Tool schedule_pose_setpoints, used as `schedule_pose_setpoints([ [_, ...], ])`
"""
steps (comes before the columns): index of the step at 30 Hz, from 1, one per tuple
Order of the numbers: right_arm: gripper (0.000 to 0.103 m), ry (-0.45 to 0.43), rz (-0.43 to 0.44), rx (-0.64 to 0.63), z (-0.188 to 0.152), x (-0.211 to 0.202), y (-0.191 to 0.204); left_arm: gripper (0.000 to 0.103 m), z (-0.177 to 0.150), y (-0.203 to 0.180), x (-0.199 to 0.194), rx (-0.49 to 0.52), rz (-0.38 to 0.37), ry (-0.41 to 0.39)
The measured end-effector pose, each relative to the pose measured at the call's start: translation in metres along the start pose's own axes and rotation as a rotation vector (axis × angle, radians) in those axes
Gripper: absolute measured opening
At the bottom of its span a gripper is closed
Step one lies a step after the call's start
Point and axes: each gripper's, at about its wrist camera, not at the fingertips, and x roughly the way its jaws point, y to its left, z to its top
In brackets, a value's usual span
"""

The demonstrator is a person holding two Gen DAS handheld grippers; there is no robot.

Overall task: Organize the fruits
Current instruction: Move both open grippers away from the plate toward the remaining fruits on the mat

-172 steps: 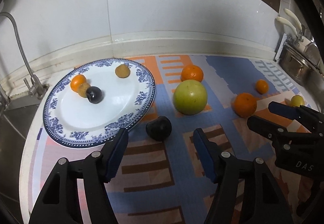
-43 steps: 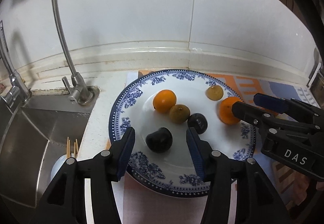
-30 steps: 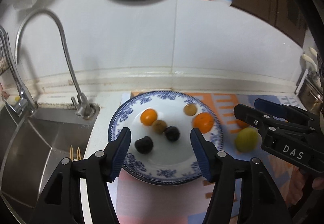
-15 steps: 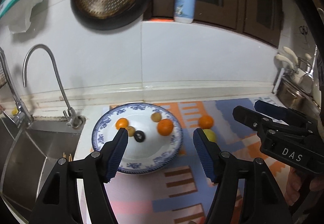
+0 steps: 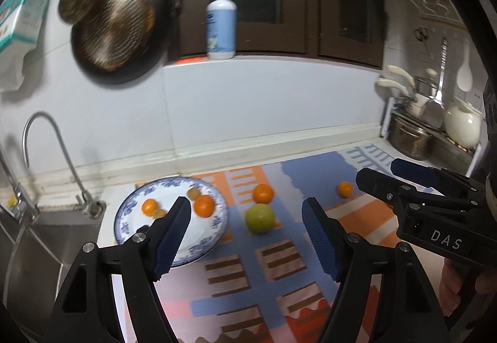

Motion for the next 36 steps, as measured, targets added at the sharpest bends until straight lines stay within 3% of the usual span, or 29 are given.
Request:
schedule_pose_setpoints([
  [22,0.068,-0.066,-0.307,0.129,-0.021,-0.067,-0.087,0.074,0.017,-0.099,0.024,0.187,-0.234,-0.056],
  [36,0.068,-0.02,-0.396,0.213,-0.027,-0.044,-0.131,0.074,0.024,-0.134,0.089,0.279,-0.318,0.022],
])
